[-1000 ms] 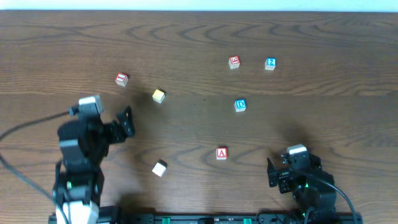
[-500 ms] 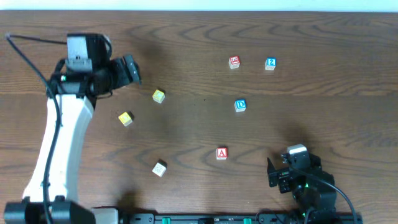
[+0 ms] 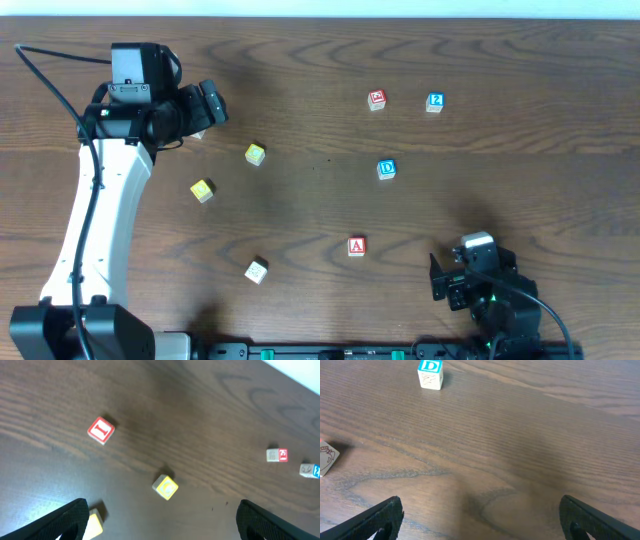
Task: Spell out Ai2
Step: 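Reach left gripper forward to the red-lettered I block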
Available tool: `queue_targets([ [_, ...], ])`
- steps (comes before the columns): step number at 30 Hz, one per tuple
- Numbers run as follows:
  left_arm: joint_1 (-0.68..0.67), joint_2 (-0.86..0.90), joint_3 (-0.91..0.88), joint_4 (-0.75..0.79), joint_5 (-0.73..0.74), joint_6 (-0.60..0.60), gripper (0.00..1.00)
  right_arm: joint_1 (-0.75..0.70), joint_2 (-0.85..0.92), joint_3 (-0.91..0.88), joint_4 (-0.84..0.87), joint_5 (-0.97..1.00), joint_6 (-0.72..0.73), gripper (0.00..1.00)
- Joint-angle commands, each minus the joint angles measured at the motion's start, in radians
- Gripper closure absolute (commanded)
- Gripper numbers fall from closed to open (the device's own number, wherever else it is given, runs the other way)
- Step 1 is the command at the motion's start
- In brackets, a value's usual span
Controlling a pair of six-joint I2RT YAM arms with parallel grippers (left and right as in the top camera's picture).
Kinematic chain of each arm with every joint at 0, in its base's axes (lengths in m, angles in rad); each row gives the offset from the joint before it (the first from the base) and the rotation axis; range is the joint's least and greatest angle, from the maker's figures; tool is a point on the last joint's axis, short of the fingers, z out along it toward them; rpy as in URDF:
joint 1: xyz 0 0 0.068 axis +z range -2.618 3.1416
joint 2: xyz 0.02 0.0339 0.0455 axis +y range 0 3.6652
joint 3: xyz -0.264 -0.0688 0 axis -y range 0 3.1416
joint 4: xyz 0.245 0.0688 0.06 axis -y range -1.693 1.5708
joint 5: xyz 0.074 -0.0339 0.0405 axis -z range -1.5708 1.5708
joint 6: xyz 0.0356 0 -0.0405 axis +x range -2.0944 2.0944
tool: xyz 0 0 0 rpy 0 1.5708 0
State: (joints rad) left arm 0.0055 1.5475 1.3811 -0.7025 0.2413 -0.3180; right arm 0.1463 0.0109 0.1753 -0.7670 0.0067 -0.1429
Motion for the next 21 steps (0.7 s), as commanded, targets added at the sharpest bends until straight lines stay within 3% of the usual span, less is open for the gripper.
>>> queue_targets([
  [1, 0.0, 0.002, 0.022, 0.022, 0.015, -0.005, 0.05, 0.008, -0.005, -0.007, -0.003, -0.008, -0.011, 0.01],
  [4, 0.0, 0.002, 0.022, 0.039, 0.015, -0.023, 0.05, 0.008, -0.005, -0.007, -0.003, -0.008, -0.011, 0.01],
  [10, -0.001, 0.036, 0.022, 0.095, -0.097, -0.201, 0.05, 0.008, -0.005, -0.007, -0.003, -0.008, -0.011, 0.01],
  [21, 0.0, 0.235, 0.035, 0.17, -0.256, -0.393, 0.0, 0.008, -0.005, -0.007, -0.003, -0.008, -0.011, 0.01],
])
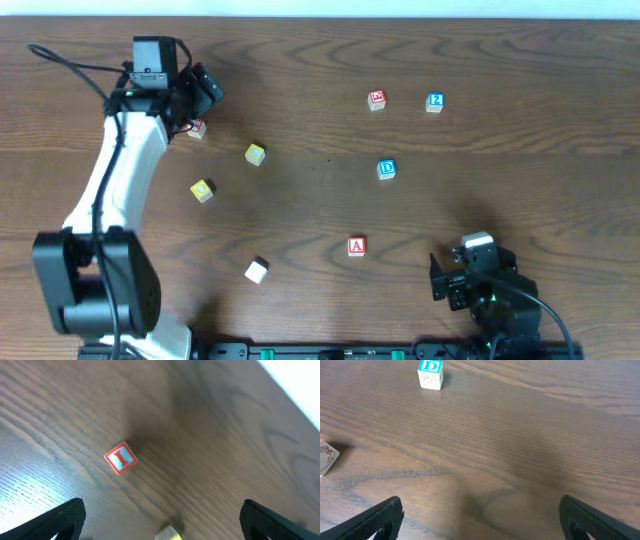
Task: Spell out Ai2
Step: 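Reach left gripper forward to the red-lettered I block, then close left gripper on the red I block and lift it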
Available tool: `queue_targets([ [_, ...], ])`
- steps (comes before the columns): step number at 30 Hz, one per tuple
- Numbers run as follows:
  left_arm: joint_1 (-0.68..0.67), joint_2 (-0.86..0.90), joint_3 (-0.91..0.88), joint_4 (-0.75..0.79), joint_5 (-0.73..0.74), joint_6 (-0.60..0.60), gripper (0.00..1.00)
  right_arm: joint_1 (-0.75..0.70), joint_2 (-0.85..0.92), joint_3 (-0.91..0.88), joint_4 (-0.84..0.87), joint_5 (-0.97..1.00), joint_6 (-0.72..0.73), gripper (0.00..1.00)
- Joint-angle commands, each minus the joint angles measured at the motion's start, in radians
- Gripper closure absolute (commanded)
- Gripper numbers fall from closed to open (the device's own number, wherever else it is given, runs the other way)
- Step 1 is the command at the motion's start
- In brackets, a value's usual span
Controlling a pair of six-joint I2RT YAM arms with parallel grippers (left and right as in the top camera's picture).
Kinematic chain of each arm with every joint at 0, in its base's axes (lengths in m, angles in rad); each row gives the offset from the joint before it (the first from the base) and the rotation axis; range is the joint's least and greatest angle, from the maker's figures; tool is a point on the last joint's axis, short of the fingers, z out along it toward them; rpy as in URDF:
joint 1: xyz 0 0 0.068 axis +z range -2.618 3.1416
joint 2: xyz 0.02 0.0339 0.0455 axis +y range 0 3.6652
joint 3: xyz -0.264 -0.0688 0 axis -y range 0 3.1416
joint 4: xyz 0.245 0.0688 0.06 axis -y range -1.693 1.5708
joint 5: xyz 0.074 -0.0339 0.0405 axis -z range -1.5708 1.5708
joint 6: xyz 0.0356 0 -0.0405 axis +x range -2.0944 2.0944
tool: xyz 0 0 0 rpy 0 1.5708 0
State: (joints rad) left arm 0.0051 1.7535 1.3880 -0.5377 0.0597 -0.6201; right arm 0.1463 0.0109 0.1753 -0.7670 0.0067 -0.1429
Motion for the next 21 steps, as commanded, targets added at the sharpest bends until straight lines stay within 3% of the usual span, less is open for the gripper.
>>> queue_targets([
  [1, 0.0, 0.059, 0.041, 0.005, -0.074, -0.116, 0.0, 0.008, -0.005, -0.007, -0.003, -0.008, -0.011, 0.01],
  [4, 0.0, 0.136, 0.093, -0.007, -0.075, -0.19, 0.0, 0.008, -0.005, -0.007, -0.003, -0.008, -0.011, 0.01],
  [6, 0.0, 0.202, 0.16, -0.042, -0.074, -0.235, 0.11, 0.008, -0.005, -0.007, -0.003, -0.008, -0.011, 0.01],
  [12, 0.003, 0.34, 0.305, -0.18, -0.073, -0.332, 0.11, 0.008, -0.005, -0.007, -0.003, -0.008, -0.011, 0.01],
  [21, 0.037, 0.397, 0.313, -0.253, -0.005, -0.443, 0.12, 0.008, -0.005, -0.007, -0.003, -0.008, -0.011, 0.01],
])
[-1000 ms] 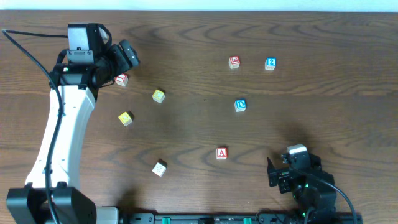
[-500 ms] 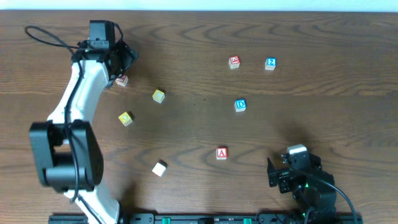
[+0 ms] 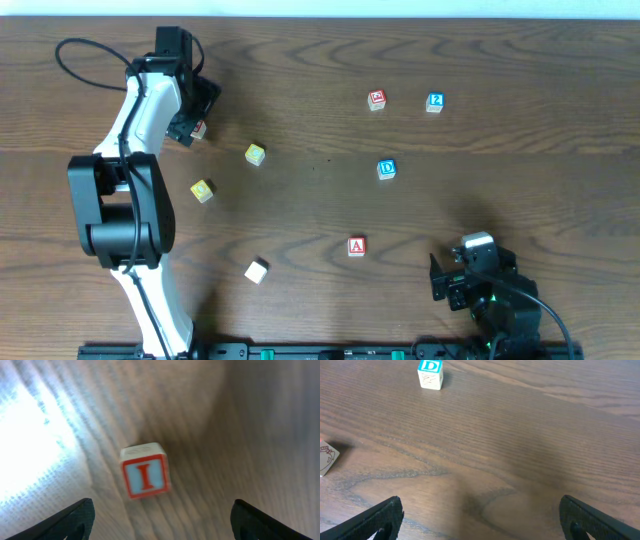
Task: Spell out Ai2
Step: 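Close left gripper on the red I block and lift it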
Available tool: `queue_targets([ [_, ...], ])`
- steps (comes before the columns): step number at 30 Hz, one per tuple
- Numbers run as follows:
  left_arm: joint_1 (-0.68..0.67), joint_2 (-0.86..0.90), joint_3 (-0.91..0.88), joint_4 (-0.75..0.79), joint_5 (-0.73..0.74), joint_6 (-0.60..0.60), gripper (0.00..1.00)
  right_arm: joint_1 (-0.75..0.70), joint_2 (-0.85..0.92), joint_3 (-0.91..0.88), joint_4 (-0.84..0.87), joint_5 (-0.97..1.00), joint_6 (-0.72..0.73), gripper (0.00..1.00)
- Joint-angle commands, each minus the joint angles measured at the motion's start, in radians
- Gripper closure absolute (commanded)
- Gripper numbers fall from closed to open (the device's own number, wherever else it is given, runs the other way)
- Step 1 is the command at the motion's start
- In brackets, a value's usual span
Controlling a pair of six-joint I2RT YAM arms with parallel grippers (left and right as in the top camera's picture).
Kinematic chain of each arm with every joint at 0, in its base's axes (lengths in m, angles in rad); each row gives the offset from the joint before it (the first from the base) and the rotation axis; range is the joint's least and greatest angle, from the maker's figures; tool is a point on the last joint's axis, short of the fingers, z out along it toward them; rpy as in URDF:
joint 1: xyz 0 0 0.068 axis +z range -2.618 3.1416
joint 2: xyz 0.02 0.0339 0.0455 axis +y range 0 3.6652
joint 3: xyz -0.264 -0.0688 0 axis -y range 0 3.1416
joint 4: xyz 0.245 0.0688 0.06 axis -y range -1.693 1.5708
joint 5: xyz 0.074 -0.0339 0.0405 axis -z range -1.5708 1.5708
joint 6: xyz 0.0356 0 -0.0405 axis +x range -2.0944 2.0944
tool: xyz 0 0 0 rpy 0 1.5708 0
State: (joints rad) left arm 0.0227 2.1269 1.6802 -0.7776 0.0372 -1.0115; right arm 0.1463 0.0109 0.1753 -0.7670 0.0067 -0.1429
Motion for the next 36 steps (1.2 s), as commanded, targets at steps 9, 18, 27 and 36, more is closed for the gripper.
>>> queue_targets([
  [9, 0.031, 0.038, 0.021, -0.005, 0.035, -0.083, 0.16, 0.008, -0.005, -0.007, -0.003, -0.008, -0.011, 0.01],
  [18, 0.037, 0.072, 0.021, 0.023, 0.06, -0.089, 0.19, 0.008, -0.005, -0.007, -0.003, -0.008, -0.011, 0.01],
  [27, 0.056, 0.101, 0.021, 0.026, 0.057, -0.089, 0.25, 0.008, -0.005, -0.007, -0.003, -0.008, -0.011, 0.01],
  [36, 0.071, 0.132, 0.021, 0.035, 0.114, -0.085, 0.29, 0.008, -0.005, -0.007, -0.003, -0.008, -0.011, 0.01],
])
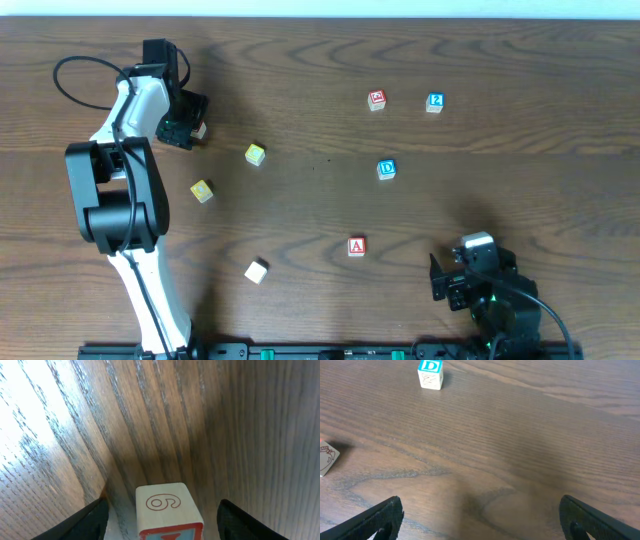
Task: Spell out Ai2
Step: 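Close left gripper on the red I block and lift it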
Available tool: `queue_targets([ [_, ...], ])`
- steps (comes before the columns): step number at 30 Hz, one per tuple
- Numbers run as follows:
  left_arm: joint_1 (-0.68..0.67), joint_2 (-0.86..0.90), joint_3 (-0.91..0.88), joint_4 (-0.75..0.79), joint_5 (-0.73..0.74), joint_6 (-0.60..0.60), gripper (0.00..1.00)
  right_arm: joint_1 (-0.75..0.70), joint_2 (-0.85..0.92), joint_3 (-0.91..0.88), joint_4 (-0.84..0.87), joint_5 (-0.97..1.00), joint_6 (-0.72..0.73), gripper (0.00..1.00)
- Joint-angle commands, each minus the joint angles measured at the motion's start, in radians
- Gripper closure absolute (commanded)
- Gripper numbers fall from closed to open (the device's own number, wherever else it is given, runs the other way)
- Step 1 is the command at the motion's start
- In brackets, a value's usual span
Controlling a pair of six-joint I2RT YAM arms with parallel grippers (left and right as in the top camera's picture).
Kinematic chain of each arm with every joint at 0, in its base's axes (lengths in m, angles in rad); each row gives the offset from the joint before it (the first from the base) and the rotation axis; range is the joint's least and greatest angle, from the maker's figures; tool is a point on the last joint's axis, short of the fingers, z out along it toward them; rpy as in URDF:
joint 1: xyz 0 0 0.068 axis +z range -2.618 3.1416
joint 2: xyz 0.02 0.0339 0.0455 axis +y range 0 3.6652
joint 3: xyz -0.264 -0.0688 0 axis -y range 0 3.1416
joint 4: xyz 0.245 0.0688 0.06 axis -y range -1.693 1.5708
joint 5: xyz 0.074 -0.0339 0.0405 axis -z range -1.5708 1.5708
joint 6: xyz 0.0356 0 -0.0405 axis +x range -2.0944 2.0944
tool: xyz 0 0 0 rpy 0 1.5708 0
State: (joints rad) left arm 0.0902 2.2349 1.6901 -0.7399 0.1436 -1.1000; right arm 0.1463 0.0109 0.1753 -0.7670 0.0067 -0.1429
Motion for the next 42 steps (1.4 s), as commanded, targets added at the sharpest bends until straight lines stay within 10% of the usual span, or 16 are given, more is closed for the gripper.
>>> queue_targets([
  [1, 0.003, 0.024, 0.011, -0.002, 0.009, 0.003, 0.3, 0.008, -0.005, -0.007, -0.003, -0.008, -0.011, 0.01],
  [42, -0.002, 0.022, 0.042, -0.056, 0.018, 0.241, 0.85, 0.008, -0.005, -0.007, -0.003, -0.008, -0.011, 0.01],
])
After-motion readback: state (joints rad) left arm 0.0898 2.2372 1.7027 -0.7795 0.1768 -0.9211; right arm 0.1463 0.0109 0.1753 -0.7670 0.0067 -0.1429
